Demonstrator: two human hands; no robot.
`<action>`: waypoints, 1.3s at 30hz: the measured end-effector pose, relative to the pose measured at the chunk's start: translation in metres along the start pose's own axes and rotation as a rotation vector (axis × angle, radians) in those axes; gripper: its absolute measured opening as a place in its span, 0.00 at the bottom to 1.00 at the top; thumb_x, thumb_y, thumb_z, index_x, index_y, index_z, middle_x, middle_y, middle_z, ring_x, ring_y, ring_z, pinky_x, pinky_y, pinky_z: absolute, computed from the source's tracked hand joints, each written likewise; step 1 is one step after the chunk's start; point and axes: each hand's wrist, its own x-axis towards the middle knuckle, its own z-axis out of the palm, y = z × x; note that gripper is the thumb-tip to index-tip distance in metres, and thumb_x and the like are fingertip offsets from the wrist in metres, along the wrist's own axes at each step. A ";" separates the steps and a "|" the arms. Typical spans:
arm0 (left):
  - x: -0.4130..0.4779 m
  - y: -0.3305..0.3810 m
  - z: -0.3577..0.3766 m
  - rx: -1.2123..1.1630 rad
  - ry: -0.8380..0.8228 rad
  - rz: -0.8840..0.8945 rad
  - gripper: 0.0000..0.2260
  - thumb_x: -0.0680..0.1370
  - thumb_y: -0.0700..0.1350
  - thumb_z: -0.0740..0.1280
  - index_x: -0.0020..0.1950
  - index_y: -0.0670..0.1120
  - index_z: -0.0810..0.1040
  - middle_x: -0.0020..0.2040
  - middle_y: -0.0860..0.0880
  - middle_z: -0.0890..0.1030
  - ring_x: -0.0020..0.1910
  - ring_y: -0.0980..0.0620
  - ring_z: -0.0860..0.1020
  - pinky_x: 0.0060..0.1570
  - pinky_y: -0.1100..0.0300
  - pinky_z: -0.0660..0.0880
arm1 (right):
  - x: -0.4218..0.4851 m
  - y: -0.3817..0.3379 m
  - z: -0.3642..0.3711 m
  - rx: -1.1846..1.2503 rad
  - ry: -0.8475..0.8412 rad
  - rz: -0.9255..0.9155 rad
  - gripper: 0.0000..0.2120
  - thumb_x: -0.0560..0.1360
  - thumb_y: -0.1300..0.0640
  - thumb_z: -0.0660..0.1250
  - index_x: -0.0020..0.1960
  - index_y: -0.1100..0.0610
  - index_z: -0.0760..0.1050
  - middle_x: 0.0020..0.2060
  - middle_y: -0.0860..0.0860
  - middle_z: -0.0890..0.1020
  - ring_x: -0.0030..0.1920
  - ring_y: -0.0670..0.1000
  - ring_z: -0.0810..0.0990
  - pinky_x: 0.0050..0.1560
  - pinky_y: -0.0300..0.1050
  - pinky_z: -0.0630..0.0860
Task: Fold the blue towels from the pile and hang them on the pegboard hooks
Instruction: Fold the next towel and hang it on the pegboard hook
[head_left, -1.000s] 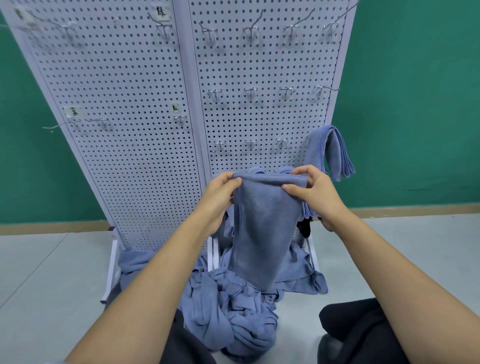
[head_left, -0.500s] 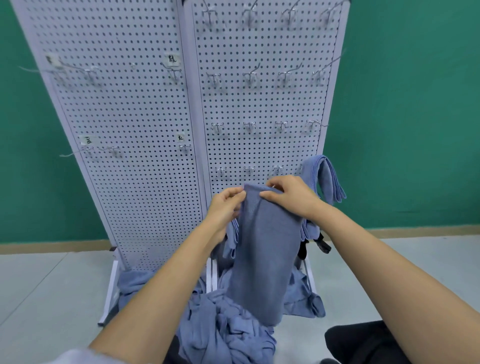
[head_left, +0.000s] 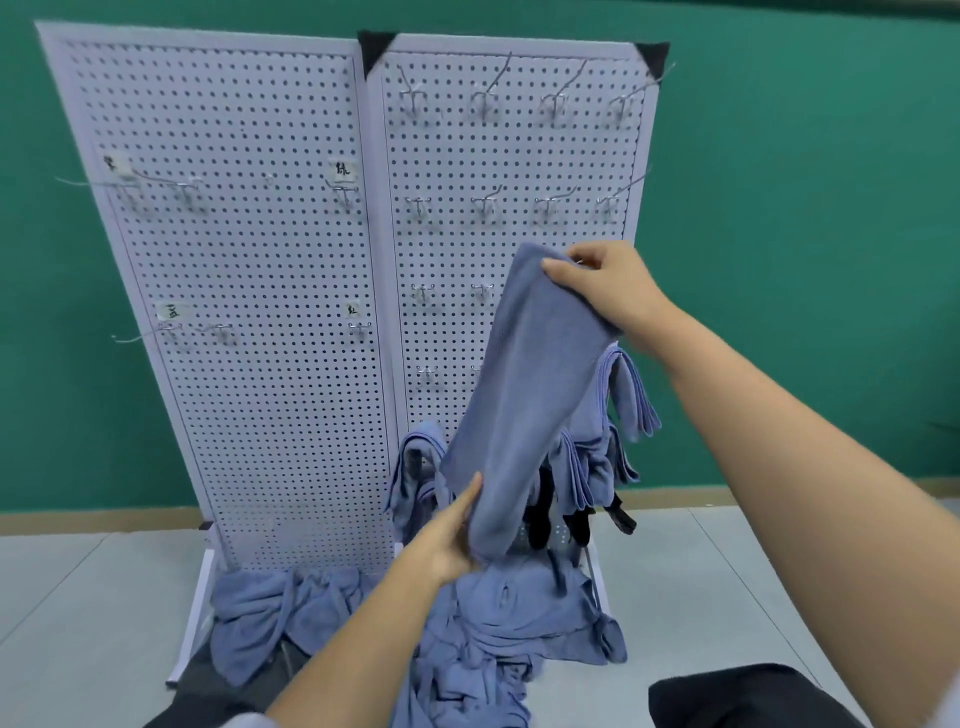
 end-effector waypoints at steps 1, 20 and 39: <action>0.003 0.003 -0.003 -0.063 -0.032 -0.003 0.15 0.71 0.54 0.73 0.45 0.41 0.85 0.46 0.43 0.84 0.44 0.45 0.81 0.46 0.51 0.76 | 0.003 0.006 -0.006 0.014 0.037 0.010 0.18 0.74 0.51 0.68 0.38 0.67 0.71 0.32 0.54 0.67 0.34 0.47 0.64 0.34 0.41 0.62; -0.047 0.155 -0.077 0.160 0.027 0.258 0.11 0.71 0.44 0.68 0.50 0.39 0.78 0.39 0.41 0.83 0.34 0.46 0.83 0.34 0.52 0.82 | -0.044 0.157 0.025 0.798 -0.299 0.813 0.13 0.76 0.63 0.64 0.58 0.67 0.74 0.47 0.60 0.84 0.45 0.54 0.85 0.41 0.47 0.82; -0.073 0.208 -0.124 0.416 0.092 0.605 0.19 0.80 0.29 0.53 0.50 0.45 0.80 0.43 0.48 0.85 0.37 0.53 0.82 0.34 0.62 0.80 | -0.004 0.148 0.048 0.765 -0.328 0.532 0.12 0.72 0.61 0.71 0.56 0.57 0.80 0.51 0.62 0.75 0.44 0.58 0.72 0.41 0.43 0.81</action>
